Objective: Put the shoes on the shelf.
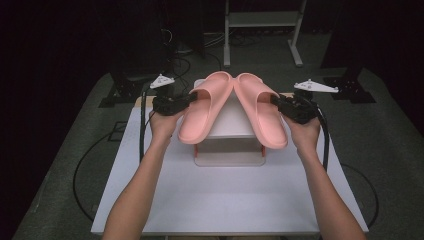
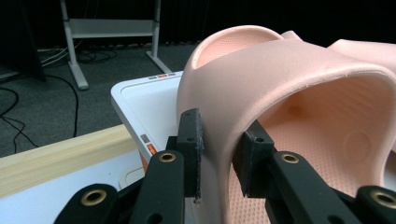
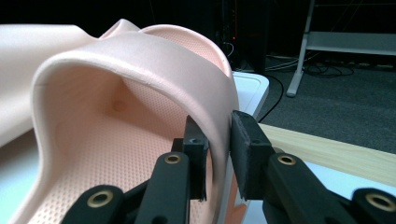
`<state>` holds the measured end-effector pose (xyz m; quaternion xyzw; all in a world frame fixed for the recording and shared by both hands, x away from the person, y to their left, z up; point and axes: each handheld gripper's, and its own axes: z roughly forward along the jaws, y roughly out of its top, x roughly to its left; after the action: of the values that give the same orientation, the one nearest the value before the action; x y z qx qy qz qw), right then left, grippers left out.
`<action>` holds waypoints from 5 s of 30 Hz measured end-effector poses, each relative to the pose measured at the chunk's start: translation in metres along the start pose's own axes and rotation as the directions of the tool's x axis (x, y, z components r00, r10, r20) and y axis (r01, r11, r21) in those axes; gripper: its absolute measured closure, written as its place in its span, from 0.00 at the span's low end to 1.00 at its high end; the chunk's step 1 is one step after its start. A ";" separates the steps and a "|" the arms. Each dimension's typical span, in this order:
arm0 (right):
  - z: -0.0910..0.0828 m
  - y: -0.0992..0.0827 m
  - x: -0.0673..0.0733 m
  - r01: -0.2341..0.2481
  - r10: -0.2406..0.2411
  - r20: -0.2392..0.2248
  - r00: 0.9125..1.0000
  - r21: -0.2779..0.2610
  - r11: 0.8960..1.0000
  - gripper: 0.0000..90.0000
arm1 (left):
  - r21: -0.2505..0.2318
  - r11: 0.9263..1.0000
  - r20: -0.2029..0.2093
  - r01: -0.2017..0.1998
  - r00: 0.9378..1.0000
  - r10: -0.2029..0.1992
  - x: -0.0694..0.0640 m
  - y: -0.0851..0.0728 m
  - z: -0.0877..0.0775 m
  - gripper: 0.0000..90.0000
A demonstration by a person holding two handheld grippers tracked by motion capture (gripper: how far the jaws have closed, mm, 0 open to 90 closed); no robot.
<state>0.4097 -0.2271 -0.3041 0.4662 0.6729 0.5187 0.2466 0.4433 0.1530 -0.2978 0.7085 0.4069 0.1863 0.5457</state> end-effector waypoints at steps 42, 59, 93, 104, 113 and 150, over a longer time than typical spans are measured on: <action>0.024 0.015 0.010 -0.096 0.096 0.013 0.995 -0.017 0.995 0.76 | 0.001 0.999 -0.017 0.033 0.999 -0.033 -0.003 0.007 0.011 0.77; 0.038 0.019 0.017 -0.104 0.104 0.033 0.994 -0.016 0.994 0.74 | 0.019 0.999 -0.023 0.037 0.999 -0.036 0.000 0.008 0.019 0.76; 0.046 0.014 0.011 -0.161 0.162 0.070 0.984 -0.015 0.987 0.69 | 0.009 0.994 -0.105 0.112 0.988 -0.110 0.001 0.006 0.027 0.73; 0.047 0.015 0.011 -0.160 0.160 0.040 0.986 -0.008 0.987 0.68 | 0.008 0.994 -0.073 0.110 0.991 -0.109 -0.005 0.004 0.033 0.71; 0.050 0.016 0.013 -0.145 0.145 0.004 0.989 0.002 0.989 0.67 | -0.005 0.995 -0.050 0.102 0.993 -0.102 -0.010 0.004 0.035 0.69; 0.037 0.016 0.002 -0.094 0.094 -0.074 0.993 0.000 0.996 0.60 | -0.067 0.993 -0.042 0.093 0.994 -0.096 -0.016 0.002 0.028 0.58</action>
<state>0.4449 -0.2078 -0.3020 0.4775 0.6577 0.5480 0.1977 0.4547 0.1231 -0.3030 0.6659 0.4461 0.1892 0.5672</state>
